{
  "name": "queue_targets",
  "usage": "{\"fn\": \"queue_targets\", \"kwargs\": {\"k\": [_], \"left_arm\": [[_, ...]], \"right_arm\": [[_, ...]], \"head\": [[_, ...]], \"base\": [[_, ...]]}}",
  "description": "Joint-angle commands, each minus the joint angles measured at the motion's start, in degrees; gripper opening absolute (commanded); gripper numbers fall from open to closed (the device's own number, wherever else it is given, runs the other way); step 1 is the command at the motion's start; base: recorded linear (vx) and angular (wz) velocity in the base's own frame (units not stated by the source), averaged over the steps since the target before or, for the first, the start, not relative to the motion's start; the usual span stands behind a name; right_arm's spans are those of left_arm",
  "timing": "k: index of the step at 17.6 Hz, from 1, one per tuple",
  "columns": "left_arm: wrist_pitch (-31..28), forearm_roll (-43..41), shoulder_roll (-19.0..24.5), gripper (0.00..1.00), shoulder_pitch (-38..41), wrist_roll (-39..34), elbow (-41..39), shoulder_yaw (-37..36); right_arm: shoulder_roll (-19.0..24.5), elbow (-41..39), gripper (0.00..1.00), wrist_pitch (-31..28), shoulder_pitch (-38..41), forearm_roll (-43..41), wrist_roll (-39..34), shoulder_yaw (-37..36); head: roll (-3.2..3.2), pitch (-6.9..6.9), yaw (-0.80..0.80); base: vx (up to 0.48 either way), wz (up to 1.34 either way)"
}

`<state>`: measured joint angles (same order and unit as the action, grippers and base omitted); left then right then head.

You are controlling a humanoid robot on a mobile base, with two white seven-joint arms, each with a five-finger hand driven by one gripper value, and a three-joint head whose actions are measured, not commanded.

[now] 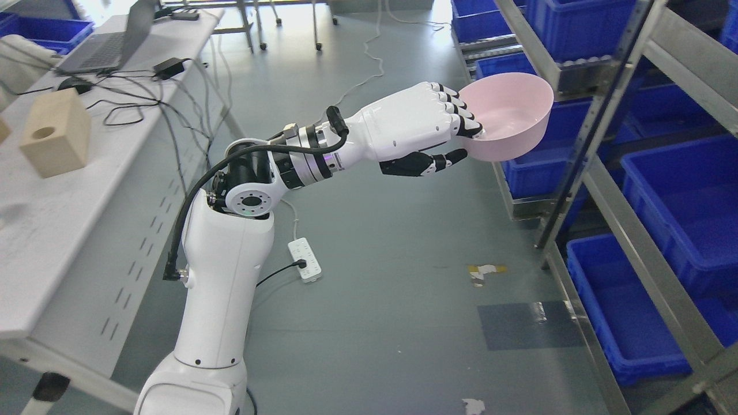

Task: Stack pink IKEA bowl on shelf middle layer
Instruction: 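Hold the pink bowl aloft in the left hand while the robot turns to another shelf, then lower the pink bowl into the pink bowl on the white tray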

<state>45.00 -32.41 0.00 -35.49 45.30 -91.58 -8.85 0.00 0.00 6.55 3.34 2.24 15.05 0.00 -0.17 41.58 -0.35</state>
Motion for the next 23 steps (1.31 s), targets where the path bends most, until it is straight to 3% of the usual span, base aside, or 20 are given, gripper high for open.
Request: {"fn": "queue_targets", "kwargs": {"k": [1,5,11,13,14,15,19,23], "left_arm": [[0.0,0.7,1.0,0.04,-0.2,0.0,0.1,-1.3],[0.0,1.1,1.0,0.04,-0.9,0.1,0.1,-1.1],[0.0,2.5,1.0,0.03,-12.7,1.6,1.4,5.9],[0.0,1.4,1.0,0.02,-14.1,3.8,2.3,7.7],[-1.5,-3.1,1.0,0.02,-14.2,5.5,2.5,9.9],[-2.9,-7.0,1.6,0.02,-14.2,7.3,2.6,11.6],[-5.6,-9.2,7.9,0.02,-14.2,9.7,4.6,12.2],[-6.0,-12.6,8.3,0.02,-14.3,9.3,10.3,11.7]], "right_arm": [[-1.0,-1.0,1.0,0.0,0.0,0.0,0.0,0.3],[-1.0,-1.0,1.0,0.0,0.0,0.0,0.0,0.3],[-1.0,-1.0,1.0,0.0,0.0,0.0,0.0,0.3],[-1.0,-1.0,1.0,0.0,0.0,0.0,0.0,0.3],[-1.0,-1.0,1.0,0.0,0.0,0.0,0.0,0.3],[-1.0,-1.0,1.0,0.0,0.0,0.0,0.0,0.3],[-1.0,-1.0,1.0,0.0,0.0,0.0,0.0,0.3],[-1.0,-1.0,1.0,0.0,0.0,0.0,0.0,0.3]], "head": [[0.0,0.0,0.0],[0.0,0.0,0.0],[0.0,0.0,0.0],[0.0,0.0,0.0],[0.0,0.0,0.0],[0.0,0.0,0.0],[0.0,0.0,0.0],[0.0,0.0,0.0]], "base": [[0.036,-0.94],[0.014,-1.2],[0.003,-1.58],[0.002,-1.46],[0.024,-1.31],[0.024,-1.31],[0.046,-1.04],[0.079,-0.55]]}}
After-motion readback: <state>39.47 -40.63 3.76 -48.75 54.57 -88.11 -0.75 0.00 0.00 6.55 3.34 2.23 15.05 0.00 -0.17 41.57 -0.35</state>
